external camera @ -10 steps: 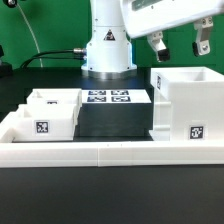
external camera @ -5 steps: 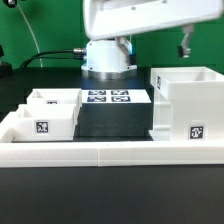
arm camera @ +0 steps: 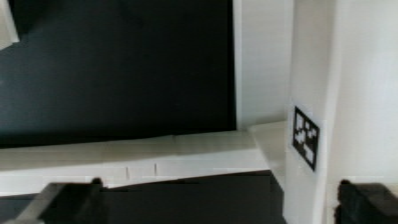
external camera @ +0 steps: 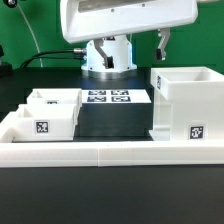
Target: Assemble drawer
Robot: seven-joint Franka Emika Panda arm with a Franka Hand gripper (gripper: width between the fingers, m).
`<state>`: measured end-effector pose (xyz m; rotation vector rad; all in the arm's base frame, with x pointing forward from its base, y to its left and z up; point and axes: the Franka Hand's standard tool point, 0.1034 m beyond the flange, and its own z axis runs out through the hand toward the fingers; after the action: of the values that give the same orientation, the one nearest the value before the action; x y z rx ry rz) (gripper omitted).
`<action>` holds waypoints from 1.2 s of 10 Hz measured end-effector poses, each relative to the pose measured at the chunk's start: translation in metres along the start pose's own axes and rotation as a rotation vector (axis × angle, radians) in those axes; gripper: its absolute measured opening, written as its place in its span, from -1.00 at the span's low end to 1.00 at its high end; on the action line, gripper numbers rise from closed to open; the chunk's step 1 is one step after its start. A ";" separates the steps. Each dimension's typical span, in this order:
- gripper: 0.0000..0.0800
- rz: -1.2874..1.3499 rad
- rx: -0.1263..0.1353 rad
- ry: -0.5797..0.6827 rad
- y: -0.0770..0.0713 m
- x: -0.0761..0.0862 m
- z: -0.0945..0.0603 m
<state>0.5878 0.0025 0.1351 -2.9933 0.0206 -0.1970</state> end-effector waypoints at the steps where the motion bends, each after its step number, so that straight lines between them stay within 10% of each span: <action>1: 0.62 0.000 -0.013 -0.023 0.011 -0.007 0.002; 6: 0.62 0.044 -0.085 -0.068 0.097 -0.041 0.032; 12: 0.62 0.037 -0.094 -0.064 0.102 -0.042 0.037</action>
Offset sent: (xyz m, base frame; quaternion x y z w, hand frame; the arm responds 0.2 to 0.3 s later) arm -0.0263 -0.0591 -0.0270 -0.0339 -0.0226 -0.0020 0.9992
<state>0.5509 -0.0918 0.0788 -3.0883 0.0802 -0.0993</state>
